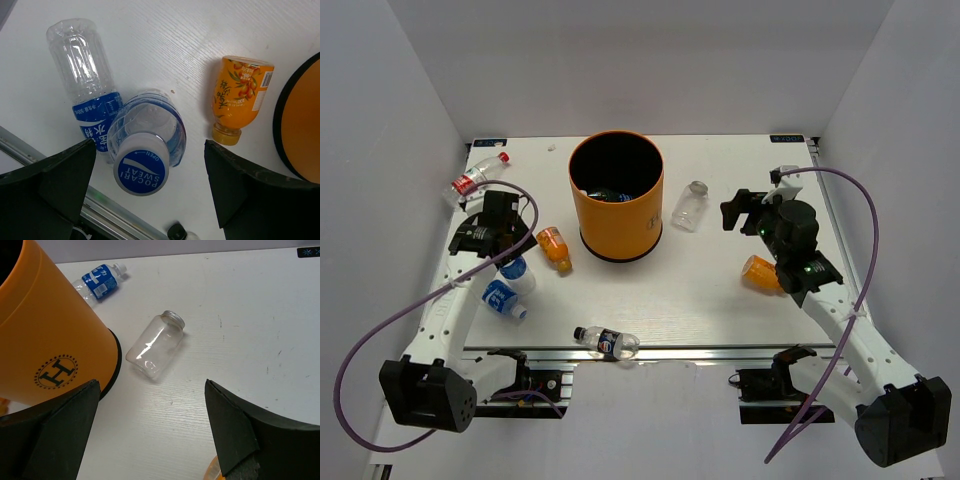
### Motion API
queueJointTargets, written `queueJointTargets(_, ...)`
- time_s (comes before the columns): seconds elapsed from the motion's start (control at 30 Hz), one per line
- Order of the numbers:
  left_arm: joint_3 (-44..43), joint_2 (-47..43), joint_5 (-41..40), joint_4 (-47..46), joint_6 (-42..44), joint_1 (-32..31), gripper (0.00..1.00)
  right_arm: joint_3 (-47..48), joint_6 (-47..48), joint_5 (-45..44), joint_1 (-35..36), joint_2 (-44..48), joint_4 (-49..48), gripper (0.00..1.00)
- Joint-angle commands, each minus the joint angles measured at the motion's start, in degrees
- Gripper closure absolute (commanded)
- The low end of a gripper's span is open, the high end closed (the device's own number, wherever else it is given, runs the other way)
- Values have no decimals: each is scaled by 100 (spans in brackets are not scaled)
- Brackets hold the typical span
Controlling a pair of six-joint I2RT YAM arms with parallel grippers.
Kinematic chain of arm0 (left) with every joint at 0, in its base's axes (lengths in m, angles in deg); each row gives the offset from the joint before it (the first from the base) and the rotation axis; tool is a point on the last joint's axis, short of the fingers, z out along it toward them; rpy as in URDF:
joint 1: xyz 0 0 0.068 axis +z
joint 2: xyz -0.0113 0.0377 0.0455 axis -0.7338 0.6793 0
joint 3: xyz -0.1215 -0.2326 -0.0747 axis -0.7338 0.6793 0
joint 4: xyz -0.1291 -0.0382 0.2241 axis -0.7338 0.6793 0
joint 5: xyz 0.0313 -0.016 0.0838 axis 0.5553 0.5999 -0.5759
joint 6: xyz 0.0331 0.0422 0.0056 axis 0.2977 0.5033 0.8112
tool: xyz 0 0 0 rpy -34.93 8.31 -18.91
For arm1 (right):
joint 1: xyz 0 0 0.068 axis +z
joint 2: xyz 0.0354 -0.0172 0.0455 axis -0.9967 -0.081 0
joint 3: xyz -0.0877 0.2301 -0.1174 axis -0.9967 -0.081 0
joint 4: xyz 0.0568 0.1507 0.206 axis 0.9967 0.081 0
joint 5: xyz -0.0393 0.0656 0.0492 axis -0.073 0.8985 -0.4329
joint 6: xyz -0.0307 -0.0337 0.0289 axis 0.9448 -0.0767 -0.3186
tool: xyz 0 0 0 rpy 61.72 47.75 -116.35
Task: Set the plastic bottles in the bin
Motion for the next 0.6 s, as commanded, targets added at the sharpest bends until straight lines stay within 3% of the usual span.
queueJointTargets(0.0, 103, -27, -114, -136, 56, 6, 2, -60, -12, 13, -46, 47, -352, 11)
queueJointTargets(0.23, 182, 290, -175, -285, 12, 6, 3, -86, -30, 74, -54, 109, -317, 11)
queueJointTargets(0.47, 68, 378, -281, -250, 39, 6, 37, -183, 31, -189, -72, 355, -291, 11)
queueJointTargets(0.5, 16, 395, -255, -250, 74, 6, 45, -218, 23, -259, -89, 372, -317, 11)
queueJointTargets(0.57, -64, 395, -289, -163, 83, 6, 52, -201, 14, -251, -98, 390, -282, 11)
